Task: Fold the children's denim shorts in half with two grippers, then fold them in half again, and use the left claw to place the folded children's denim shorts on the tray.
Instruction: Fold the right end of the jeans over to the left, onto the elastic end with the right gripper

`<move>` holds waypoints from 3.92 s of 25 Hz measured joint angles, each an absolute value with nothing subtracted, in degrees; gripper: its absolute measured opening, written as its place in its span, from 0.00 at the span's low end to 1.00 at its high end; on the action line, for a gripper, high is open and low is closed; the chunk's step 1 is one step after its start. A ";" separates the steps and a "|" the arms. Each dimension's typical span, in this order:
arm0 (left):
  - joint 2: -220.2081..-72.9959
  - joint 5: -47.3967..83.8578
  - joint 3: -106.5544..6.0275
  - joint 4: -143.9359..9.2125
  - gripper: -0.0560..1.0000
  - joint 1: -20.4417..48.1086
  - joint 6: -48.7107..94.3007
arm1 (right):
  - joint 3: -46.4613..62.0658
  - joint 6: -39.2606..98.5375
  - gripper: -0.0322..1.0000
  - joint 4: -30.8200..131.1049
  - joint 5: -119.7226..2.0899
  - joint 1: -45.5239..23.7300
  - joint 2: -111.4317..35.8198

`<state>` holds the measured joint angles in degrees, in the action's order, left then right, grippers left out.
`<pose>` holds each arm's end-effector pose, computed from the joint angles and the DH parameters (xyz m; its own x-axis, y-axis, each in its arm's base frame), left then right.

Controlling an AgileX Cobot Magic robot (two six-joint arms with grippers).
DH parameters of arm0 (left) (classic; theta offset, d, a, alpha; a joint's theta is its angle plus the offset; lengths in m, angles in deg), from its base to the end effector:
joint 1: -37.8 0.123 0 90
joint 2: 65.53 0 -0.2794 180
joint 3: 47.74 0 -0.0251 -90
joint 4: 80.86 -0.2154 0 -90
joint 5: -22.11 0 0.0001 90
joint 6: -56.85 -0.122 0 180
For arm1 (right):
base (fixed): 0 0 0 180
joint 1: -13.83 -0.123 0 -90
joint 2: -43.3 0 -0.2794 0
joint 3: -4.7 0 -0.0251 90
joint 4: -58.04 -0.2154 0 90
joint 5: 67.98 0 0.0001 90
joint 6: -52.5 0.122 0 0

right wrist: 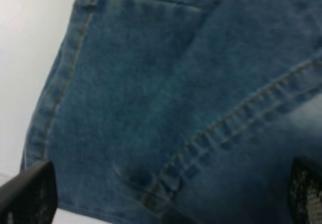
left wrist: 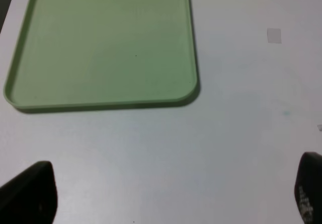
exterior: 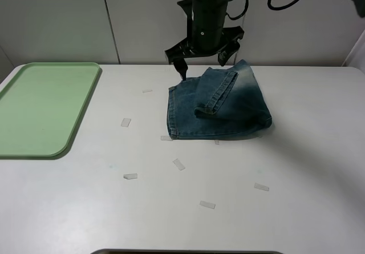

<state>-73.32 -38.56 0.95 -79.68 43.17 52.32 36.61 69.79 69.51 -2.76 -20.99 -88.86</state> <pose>-0.0024 -0.0024 0.2450 -0.4585 0.0261 -0.8883 -0.0462 0.9975 0.0532 0.3696 0.2302 0.2005 -0.8871 -0.3592 -0.2898 -0.3404 0.9333 -0.1147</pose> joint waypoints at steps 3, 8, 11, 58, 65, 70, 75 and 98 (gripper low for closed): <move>-73.32 -38.56 0.95 -79.68 0.93 43.17 52.32 | 36.61 68.72 0.70 69.74 -1.28 -20.99 -87.92; -73.32 -38.56 0.95 -79.68 0.92 43.17 52.32 | 36.61 68.28 0.70 70.09 -0.45 -20.99 -87.66; -73.32 -38.56 0.95 -79.68 0.92 43.17 52.32 | 36.61 68.28 0.70 70.20 -0.54 -20.99 -87.66; -73.32 -38.56 0.95 -79.68 0.92 43.17 52.32 | 36.61 57.08 0.59 59.83 -18.66 -3.73 -101.27; -73.32 -38.56 0.95 -79.68 0.92 43.17 52.32 | 36.61 56.49 0.18 59.78 -19.78 -3.73 -101.34; -73.32 -38.56 0.95 -79.68 0.92 43.17 52.32 | 36.61 56.49 0.01 59.63 -20.94 -3.68 -101.56; -73.32 -38.56 0.95 -79.68 0.92 43.17 52.32 | 36.61 56.29 0.01 59.58 -21.34 -3.68 -101.56; -73.32 -38.56 0.95 -79.68 0.92 43.17 52.32 | 36.61 59.03 0.01 57.20 -22.22 -17.83 -95.84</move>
